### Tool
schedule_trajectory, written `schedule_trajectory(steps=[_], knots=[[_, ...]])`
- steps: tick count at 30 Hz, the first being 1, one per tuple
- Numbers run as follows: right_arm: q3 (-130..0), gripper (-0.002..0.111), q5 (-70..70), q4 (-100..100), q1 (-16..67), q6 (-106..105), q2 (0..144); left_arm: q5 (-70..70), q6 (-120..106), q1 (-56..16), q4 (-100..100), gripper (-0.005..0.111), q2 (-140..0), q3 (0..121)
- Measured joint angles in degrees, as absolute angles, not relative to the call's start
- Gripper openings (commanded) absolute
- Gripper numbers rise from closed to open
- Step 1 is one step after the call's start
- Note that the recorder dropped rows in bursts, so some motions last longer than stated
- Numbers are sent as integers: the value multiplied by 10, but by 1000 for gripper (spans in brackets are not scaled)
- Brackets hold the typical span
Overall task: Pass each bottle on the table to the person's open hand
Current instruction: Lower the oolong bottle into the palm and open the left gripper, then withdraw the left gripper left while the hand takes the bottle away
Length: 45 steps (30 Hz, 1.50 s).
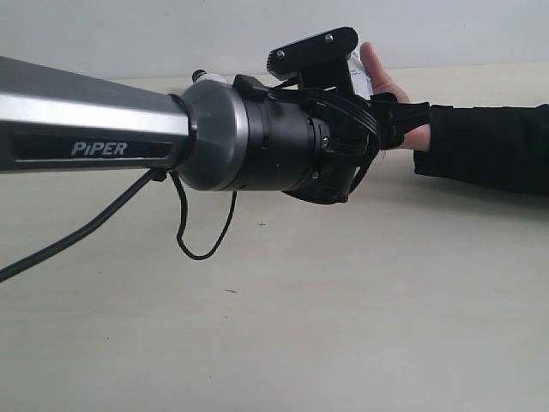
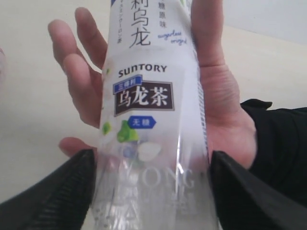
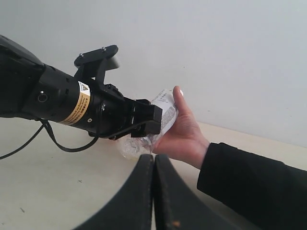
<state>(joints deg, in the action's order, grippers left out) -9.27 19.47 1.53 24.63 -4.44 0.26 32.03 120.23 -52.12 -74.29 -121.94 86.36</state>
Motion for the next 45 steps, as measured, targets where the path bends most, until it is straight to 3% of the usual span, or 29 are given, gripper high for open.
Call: schedule_trajectory(steps=[7,15,24,28,33,41,45], knots=[[-93,1,195,15,246,-44,3,309,1200,-520,-743,86,-1219,864],[-93,1,185,15,246,-44,3,309,1138,-520,-723,87,-1197,864],[-93,1,182,15,246,-44,3,355,857,-520,-544,85,-1113,865],[-93,1,182,15,246,-44,3,412,779,-520,-501,63,-1074,847],[-93,1,182,15,246,-44,3,441,756,-520,-493,2,-1012,790],[-93,1,182,15,246,-44,3,459,775,-520,-526,0,-915,669],[-93,1,182,15,246,-44,3,374,916,-520,-643,0,-798,492]])
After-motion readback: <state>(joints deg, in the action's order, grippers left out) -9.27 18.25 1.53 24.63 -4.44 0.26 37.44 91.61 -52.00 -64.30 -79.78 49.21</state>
